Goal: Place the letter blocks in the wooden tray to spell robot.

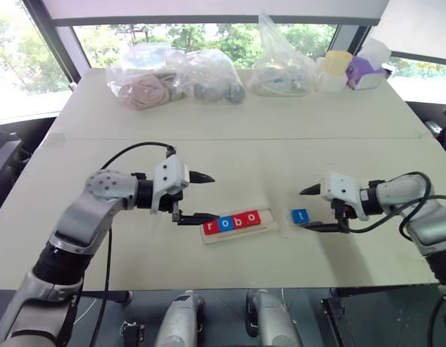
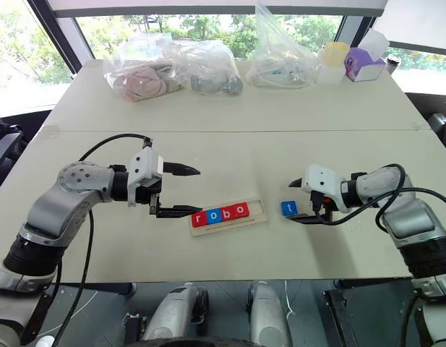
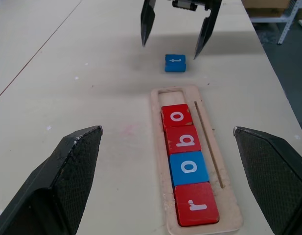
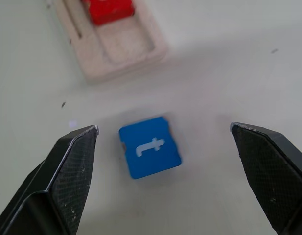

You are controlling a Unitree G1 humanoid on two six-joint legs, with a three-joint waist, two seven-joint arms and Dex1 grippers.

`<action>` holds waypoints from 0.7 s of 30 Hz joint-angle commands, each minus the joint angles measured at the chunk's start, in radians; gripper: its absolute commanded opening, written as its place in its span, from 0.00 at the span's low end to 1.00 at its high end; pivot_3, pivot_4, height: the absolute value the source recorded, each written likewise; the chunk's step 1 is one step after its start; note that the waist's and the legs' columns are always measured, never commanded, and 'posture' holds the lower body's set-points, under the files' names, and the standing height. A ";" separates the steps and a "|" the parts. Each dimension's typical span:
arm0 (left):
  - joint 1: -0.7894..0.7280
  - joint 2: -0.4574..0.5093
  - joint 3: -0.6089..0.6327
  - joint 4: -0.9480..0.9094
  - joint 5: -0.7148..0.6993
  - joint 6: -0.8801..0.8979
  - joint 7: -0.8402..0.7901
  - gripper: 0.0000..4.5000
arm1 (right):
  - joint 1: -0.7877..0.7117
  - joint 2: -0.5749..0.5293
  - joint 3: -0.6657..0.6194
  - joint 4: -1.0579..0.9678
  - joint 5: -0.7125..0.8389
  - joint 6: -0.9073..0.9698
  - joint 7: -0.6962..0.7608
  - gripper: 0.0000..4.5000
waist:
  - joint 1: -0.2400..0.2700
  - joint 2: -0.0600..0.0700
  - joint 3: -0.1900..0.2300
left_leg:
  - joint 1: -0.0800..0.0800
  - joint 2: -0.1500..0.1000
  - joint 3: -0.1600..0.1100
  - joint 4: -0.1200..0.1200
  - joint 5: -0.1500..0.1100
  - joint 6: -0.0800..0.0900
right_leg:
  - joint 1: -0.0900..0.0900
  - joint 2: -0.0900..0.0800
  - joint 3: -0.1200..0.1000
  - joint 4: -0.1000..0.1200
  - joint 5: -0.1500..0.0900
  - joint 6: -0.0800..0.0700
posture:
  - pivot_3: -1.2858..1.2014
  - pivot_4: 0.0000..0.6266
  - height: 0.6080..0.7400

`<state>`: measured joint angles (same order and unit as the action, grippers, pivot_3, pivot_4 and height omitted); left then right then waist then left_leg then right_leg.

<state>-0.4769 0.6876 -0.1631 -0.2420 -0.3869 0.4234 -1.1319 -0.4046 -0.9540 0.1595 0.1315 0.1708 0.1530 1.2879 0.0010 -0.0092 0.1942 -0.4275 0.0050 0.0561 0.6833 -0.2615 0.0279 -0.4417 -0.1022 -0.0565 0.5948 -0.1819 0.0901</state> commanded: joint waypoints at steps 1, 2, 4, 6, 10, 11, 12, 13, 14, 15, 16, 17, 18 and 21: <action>-0.003 0.015 0.025 -0.032 -0.009 -0.007 -0.005 1.00 | -0.030 0.008 -0.003 0.043 -0.007 -0.035 0.038 0.99 | 0.006 0.000 0.000 | 0.000 0.000 0.000 0.000 0.000 0.000 | 0.000 0.000 0.000 0.000 0.000 0.000 | 0.52 0.24 1.00; -0.001 0.018 0.026 -0.034 -0.009 -0.007 -0.005 1.00 | -0.035 0.012 -0.002 0.057 -0.007 -0.037 0.043 0.99 | 0.008 0.000 0.000 | 0.000 0.000 0.000 0.000 0.000 0.000 | 0.000 0.000 0.000 0.000 0.000 0.000 | 0.52 0.24 1.00; 0.002 0.023 0.026 -0.038 -0.010 -0.005 -0.004 1.00 | -0.042 0.020 0.001 0.086 -0.013 -0.047 0.052 0.99 | 0.010 0.000 0.000 | 0.001 0.000 0.000 0.000 0.000 0.000 | 0.000 0.000 0.000 0.001 0.000 -0.001 | 0.52 0.24 1.00; 0.002 0.025 0.027 -0.039 -0.010 -0.004 -0.002 1.00 | -0.046 0.025 0.007 0.113 -0.025 -0.067 0.055 0.99 | 0.010 0.000 0.000 | 0.001 0.000 0.000 0.001 0.000 0.000 | 0.000 0.000 0.000 0.001 0.000 -0.001 | 0.52 0.24 1.00; 0.001 0.029 0.028 -0.039 -0.010 -0.004 -0.001 1.00 | -0.055 0.035 0.017 0.156 -0.054 -0.099 0.059 0.87 | 0.012 0.000 0.000 | 0.001 0.000 0.000 0.000 0.000 0.000 | 0.000 0.000 0.000 0.001 0.000 -0.001 | 0.52 0.24 1.00; 0.000 0.030 0.028 -0.038 -0.010 -0.004 -0.001 1.00 | -0.057 0.033 0.020 0.166 -0.064 -0.111 0.060 0.79 | 0.011 0.000 0.000 | 0.001 0.000 0.000 0.001 0.000 0.000 | 0.000 0.000 0.000 0.001 0.000 -0.001 | 0.52 0.24 1.00; -0.001 0.031 0.029 -0.038 -0.011 -0.004 -0.001 1.00 | -0.059 0.031 0.022 0.175 -0.071 -0.122 0.062 0.70 | 0.011 0.000 0.000 | 0.001 0.000 0.000 0.001 0.000 0.000 | 0.000 0.000 0.000 0.001 0.000 -0.001 | 0.52 0.24 1.00; -0.002 0.032 0.029 -0.037 -0.010 -0.004 -0.001 1.00 | -0.062 0.030 0.021 0.185 -0.074 -0.131 0.064 0.57 | 0.011 0.000 0.000 | 0.001 0.000 0.000 0.001 0.000 0.000 | 0.001 0.000 0.000 0.001 0.000 -0.001 | 0.52 0.24 1.00; -0.002 0.032 0.029 -0.037 -0.010 -0.004 -0.001 1.00 | -0.064 0.029 0.020 0.193 -0.077 -0.141 0.064 0.47 | 0.011 0.000 0.000 | 0.002 0.000 0.000 0.001 0.000 0.000 | 0.002 0.000 0.000 0.001 0.000 -0.001 | 0.52 0.24 1.00; -0.002 0.032 0.028 -0.038 -0.010 -0.004 -0.001 1.00 | -0.066 0.028 0.018 0.199 -0.077 -0.146 0.067 0.34 | 0.011 0.000 0.000 | 0.002 0.000 0.000 0.001 0.000 0.000 | 0.002 0.000 0.000 0.001 0.001 -0.001 | 0.52 0.24 1.00; -0.002 0.032 0.028 -0.039 -0.010 -0.003 0.000 1.00 | -0.068 0.028 0.016 0.202 -0.076 -0.146 0.070 0.25 | 0.011 0.000 0.000 | 0.002 0.000 0.000 0.001 0.000 0.000 | 0.002 0.000 0.000 0.001 0.001 -0.001 | 0.52 0.24 1.00; -0.002 0.032 0.028 -0.040 -0.010 -0.003 0.000 1.00 | -0.070 0.027 0.015 0.201 -0.073 -0.143 0.074 0.25 | 0.011 0.000 0.000 | 0.002 0.000 0.000 0.001 0.000 0.000 | 0.002 0.000 0.000 0.001 0.001 -0.001 | 0.52 0.24 1.00; -0.002 0.032 0.027 -0.040 -0.010 -0.002 0.000 1.00 | -0.071 0.026 0.013 0.194 -0.068 -0.135 0.078 0.25 | 0.011 0.000 0.000 | 0.002 0.000 0.000 0.001 0.000 0.000 | 0.002 0.000 0.000 0.001 0.001 -0.001 | 0.52 0.24 1.00; -0.002 0.033 0.028 -0.040 -0.010 -0.002 0.000 1.00 | -0.075 0.031 -0.006 0.134 -0.031 -0.083 0.085 0.25 | 0.011 0.000 0.000 | 0.002 0.000 0.000 0.001 0.000 0.000 | 0.002 0.000 0.000 0.001 0.001 -0.001 | 0.52 0.24 1.00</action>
<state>-0.4738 0.7085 -0.1624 -0.2486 -0.3870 0.4258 -1.1312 -0.4673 -0.9202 0.1831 0.3088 0.1210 0.0418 1.3694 0.0123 -0.0090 0.1940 -0.4252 0.0053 0.0560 0.6848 -0.2613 0.0275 -0.4394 -0.1022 -0.0565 0.5956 -0.1810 0.0889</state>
